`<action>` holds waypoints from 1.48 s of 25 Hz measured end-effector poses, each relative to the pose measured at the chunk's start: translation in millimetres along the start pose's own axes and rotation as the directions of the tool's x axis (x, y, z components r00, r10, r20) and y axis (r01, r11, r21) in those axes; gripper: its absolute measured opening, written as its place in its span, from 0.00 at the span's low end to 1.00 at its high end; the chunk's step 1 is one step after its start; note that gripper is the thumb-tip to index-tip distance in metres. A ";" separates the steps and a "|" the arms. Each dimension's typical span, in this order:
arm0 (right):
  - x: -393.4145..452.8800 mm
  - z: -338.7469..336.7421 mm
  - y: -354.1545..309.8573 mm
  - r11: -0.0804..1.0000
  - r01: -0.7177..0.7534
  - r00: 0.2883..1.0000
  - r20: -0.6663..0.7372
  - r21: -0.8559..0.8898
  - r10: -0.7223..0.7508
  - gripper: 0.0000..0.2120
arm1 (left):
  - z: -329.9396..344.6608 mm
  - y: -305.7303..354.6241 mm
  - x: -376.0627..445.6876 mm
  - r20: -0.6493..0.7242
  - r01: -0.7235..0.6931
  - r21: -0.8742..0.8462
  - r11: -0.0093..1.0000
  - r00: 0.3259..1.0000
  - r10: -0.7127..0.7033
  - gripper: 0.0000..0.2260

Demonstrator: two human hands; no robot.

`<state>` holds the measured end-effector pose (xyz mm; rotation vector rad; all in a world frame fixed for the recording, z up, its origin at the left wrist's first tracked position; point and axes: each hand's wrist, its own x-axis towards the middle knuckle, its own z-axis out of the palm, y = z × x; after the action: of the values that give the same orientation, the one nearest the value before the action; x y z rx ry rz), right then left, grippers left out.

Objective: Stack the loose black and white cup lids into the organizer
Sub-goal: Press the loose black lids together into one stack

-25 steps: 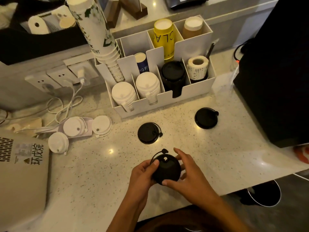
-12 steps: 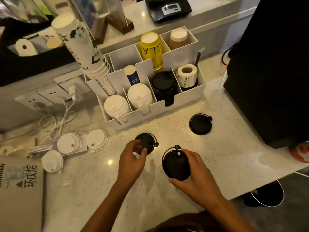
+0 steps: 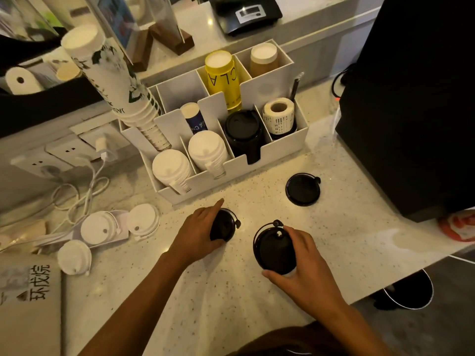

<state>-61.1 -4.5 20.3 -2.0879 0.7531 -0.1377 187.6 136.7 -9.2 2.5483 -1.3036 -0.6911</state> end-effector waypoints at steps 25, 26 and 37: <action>-17.4 7.8 16.7 0.998 0.018 0.992 0.123 -0.065 -0.010 0.45 | 100.3 48.1 -99.0 -0.252 0.220 -0.360 0.907 0.913 -0.321 0.48; -17.5 10.8 15.8 0.996 0.031 0.990 0.139 -0.081 -0.020 0.44 | 109.7 53.6 -104.5 -0.268 0.229 -0.398 0.888 0.897 -0.351 0.48; -14.8 56.3 -2.5 0.977 0.130 0.970 0.227 -0.167 -0.090 0.39 | 130.1 47.4 -126.1 -0.308 0.147 -0.466 0.872 0.898 -0.316 0.48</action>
<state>-51.5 44.9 -9.0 -2.2729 0.5328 0.1021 26.8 214.8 -64.9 2.3259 -0.6315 -0.4344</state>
